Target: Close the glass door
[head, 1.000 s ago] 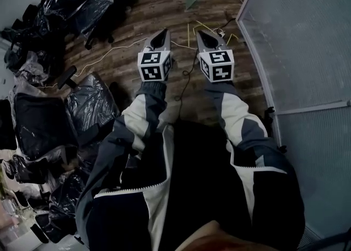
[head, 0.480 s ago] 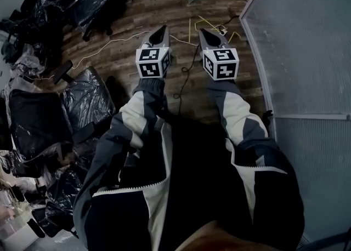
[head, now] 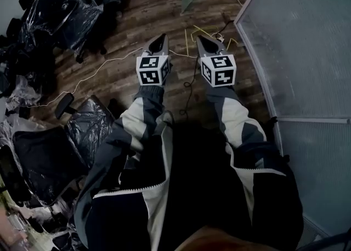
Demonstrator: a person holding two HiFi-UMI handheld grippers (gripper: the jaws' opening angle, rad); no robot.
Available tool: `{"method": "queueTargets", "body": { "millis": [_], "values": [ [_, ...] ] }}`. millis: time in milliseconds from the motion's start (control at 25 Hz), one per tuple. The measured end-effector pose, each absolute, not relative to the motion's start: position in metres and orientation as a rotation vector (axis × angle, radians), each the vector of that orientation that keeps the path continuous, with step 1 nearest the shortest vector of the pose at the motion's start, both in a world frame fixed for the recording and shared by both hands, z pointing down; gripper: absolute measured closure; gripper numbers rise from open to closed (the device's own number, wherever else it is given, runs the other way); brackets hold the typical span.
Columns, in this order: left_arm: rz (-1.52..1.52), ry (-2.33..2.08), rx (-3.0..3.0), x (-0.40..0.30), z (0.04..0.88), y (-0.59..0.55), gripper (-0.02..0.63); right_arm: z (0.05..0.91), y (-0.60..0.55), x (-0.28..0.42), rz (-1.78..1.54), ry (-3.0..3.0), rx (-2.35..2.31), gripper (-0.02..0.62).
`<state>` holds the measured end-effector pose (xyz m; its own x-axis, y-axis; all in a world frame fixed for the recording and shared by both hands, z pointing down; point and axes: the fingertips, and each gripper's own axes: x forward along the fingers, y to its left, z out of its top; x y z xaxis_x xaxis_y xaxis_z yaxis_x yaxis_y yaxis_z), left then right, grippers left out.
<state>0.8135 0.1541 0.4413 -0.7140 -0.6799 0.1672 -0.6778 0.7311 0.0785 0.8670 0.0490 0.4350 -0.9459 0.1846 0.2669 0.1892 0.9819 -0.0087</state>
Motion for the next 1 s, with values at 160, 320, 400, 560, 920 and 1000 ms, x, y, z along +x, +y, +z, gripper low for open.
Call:
{"method": "queueTargets", "body": {
  "millis": [160,320,400,560,920,1000],
  "values": [
    [-0.008,-2.733,1.156,0.759,0.441,0.166,0.603,0.432,0.066,0.807,-0.018,-2.881,-0.225,0.591],
    [-0.024,-2.709,1.186,0.723,0.45,0.185,0.603,0.44,0.091,0.769,-0.027,-2.871,-0.211,0.591],
    [-0.02,-2.711,1.196,0.708,0.45,0.193,0.603,0.441,0.099,0.753,-0.033,-2.866,-0.21,0.591],
    [-0.032,-2.729,1.188,0.68,0.447,0.203,0.603,0.436,0.108,0.724,-0.047,-2.871,-0.224,0.591],
    [-0.026,-2.722,1.109,0.614,0.458,0.199,0.603,0.444,0.109,0.651,-0.159,-2.836,-0.314,0.591],
    [-0.021,-2.723,1.088,0.594,0.461,0.194,0.603,0.45,0.104,0.631,-0.135,-2.829,-0.337,0.591]
  ]
}}
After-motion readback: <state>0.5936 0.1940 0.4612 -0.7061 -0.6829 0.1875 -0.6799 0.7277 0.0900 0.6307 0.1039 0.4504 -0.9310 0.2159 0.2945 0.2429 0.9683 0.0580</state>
